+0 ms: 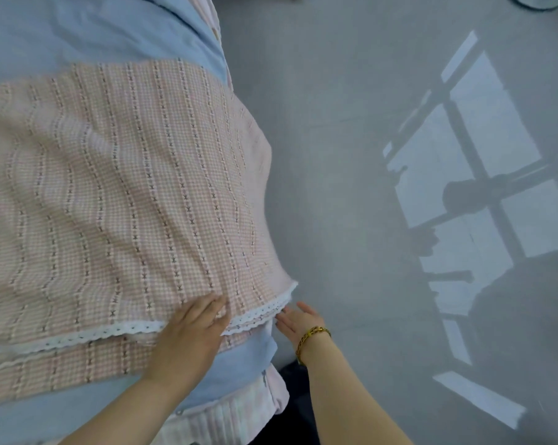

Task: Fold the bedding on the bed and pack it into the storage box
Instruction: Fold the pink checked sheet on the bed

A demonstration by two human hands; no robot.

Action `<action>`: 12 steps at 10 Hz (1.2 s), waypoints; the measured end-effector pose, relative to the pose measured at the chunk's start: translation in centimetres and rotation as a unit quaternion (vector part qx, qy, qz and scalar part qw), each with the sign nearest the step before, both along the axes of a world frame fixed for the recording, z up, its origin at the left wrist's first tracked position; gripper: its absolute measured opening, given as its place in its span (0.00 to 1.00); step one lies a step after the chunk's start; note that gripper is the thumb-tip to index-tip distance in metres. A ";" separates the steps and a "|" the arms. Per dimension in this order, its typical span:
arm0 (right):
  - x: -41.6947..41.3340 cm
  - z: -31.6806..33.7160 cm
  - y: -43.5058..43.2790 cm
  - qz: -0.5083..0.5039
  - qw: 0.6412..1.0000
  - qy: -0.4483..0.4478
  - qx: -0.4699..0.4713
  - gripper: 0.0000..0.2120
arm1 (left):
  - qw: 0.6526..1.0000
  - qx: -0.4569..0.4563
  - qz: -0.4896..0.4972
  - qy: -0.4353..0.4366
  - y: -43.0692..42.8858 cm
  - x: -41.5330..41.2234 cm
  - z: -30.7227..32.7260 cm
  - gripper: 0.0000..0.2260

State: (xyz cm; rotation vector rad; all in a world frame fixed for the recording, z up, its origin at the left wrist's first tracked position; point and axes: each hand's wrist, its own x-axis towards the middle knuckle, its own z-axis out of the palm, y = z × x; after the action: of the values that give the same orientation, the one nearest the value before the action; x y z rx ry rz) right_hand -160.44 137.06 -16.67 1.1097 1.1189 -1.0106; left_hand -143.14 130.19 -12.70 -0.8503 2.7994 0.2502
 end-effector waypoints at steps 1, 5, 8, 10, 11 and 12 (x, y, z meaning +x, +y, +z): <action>0.6 -1.2 0.4 0.585 0.772 0.228 -0.098 0.24 | 1.000 0.009 0.001 0.002 0.0 -0.1 -0.1 0.20; -3.8 5.9 -4.0 0.239 0.918 0.275 -0.158 0.14 | 0.930 0.114 0.343 -0.059 -7.8 -1.9 3.6 0.26; -19.6 10.0 -12.7 0.367 0.830 0.352 -0.229 0.09 | 0.792 0.105 0.602 0.002 -17.0 -10.7 4.2 0.23; -28.6 12.1 -23.7 0.474 0.738 0.406 -0.257 0.08 | 0.734 0.133 0.666 0.010 -21.5 -16.5 3.7 0.26; -27.2 11.7 -31.9 0.528 0.687 0.409 -0.286 0.07 | 0.732 0.130 0.668 0.020 -26.7 -16.7 3.2 0.28; -24.9 10.8 -40.0 0.591 0.615 0.423 -0.308 0.07 | 0.732 0.116 0.670 0.045 -31.6 -16.6 2.7 0.28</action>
State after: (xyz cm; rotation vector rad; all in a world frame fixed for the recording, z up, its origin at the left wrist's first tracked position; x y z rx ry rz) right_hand -185.30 97.04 -5.85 -0.8403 1.6340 -0.6281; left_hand -159.74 98.58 -10.05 -2.5948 1.5479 0.7907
